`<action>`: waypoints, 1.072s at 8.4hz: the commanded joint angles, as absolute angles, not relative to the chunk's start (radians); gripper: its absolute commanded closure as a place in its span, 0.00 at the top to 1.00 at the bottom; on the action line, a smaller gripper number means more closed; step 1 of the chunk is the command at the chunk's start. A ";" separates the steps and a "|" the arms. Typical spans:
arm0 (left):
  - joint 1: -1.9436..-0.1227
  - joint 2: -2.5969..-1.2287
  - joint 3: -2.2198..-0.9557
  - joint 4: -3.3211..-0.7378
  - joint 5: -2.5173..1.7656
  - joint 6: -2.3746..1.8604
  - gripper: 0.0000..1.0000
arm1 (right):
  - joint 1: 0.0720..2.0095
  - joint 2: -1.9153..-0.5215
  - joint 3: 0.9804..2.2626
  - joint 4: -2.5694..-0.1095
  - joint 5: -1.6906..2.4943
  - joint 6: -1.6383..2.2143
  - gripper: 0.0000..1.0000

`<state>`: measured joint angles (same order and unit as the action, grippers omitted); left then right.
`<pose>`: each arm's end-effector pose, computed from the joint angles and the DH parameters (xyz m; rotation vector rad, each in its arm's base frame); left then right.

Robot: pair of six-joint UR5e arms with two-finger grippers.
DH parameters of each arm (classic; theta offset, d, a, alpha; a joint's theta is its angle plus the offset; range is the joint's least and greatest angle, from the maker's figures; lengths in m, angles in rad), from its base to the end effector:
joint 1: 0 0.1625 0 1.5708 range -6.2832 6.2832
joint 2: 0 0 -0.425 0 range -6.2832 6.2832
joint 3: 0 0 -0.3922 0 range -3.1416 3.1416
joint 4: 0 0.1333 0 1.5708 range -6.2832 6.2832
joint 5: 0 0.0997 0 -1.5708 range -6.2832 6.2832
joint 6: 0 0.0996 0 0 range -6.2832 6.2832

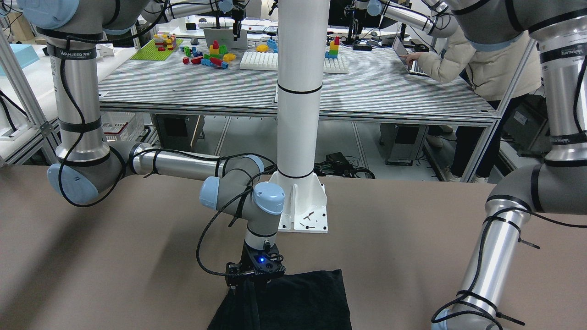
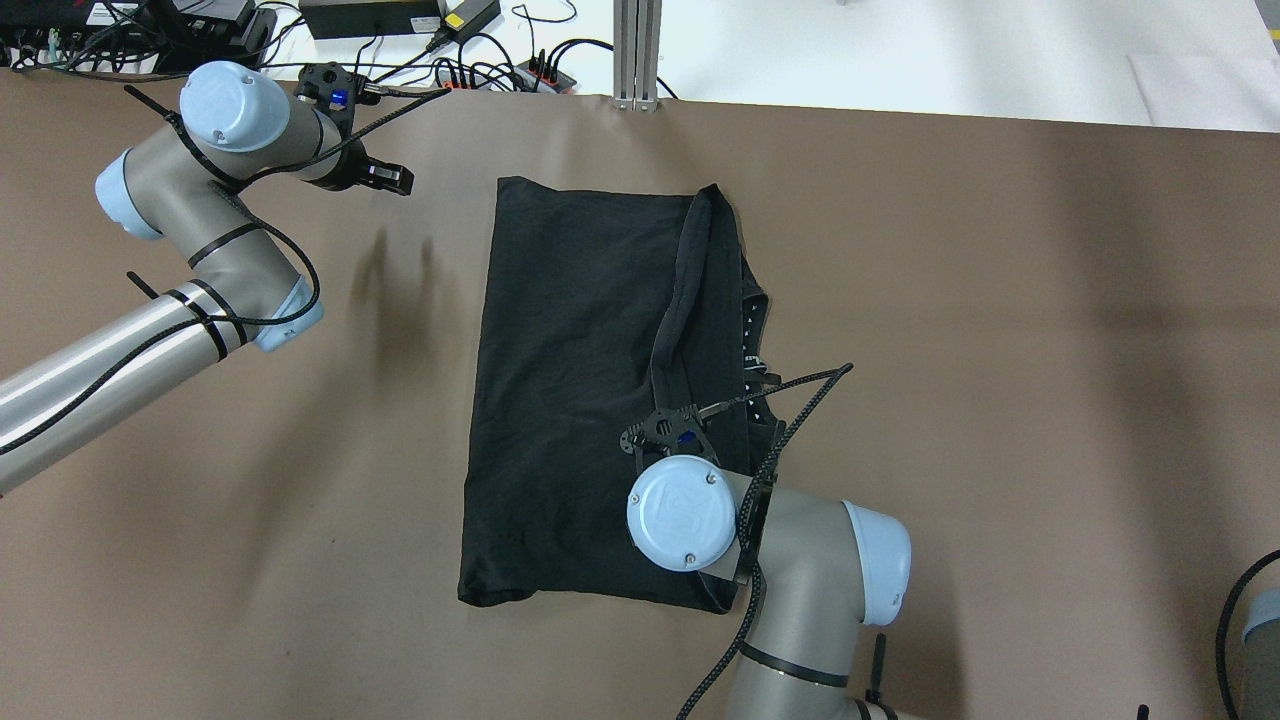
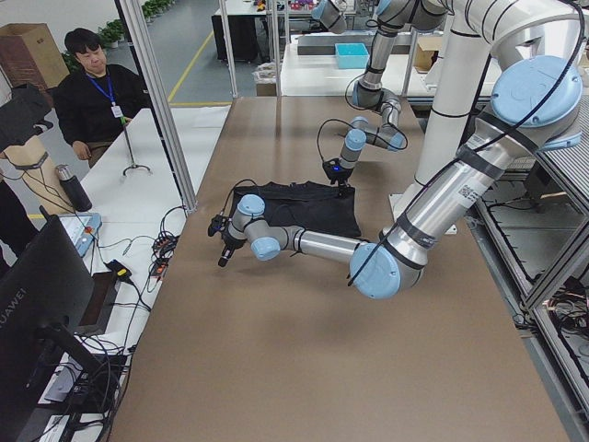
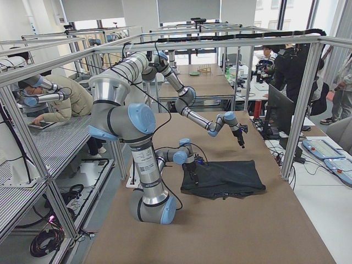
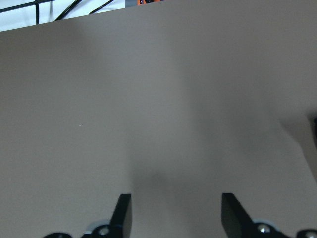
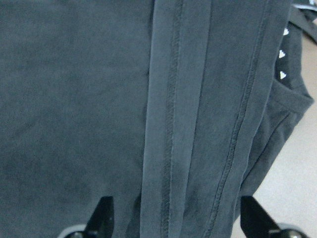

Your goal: Fold clothes

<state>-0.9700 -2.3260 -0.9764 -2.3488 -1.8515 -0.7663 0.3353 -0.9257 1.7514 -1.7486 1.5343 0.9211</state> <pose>0.3733 -0.7317 0.3853 0.5585 0.7896 -0.0206 -0.5792 -0.3468 0.2330 0.3386 -0.5562 -0.2914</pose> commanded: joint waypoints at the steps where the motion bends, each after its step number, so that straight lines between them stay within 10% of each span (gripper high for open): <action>1: -0.965 -2.326 -0.976 -2.349 -1.852 -0.764 0.69 | 0.316 -0.934 1.752 -1.758 1.516 0.887 0.59; 9: -0.963 -2.326 -0.974 -2.349 -1.852 -0.764 0.69 | 0.293 -0.936 1.756 -1.756 1.505 0.884 0.41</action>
<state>-0.9634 -2.3256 -0.9741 -2.3485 -1.8515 -0.7639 0.2945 -0.9353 1.7521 -1.7564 1.5050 0.8836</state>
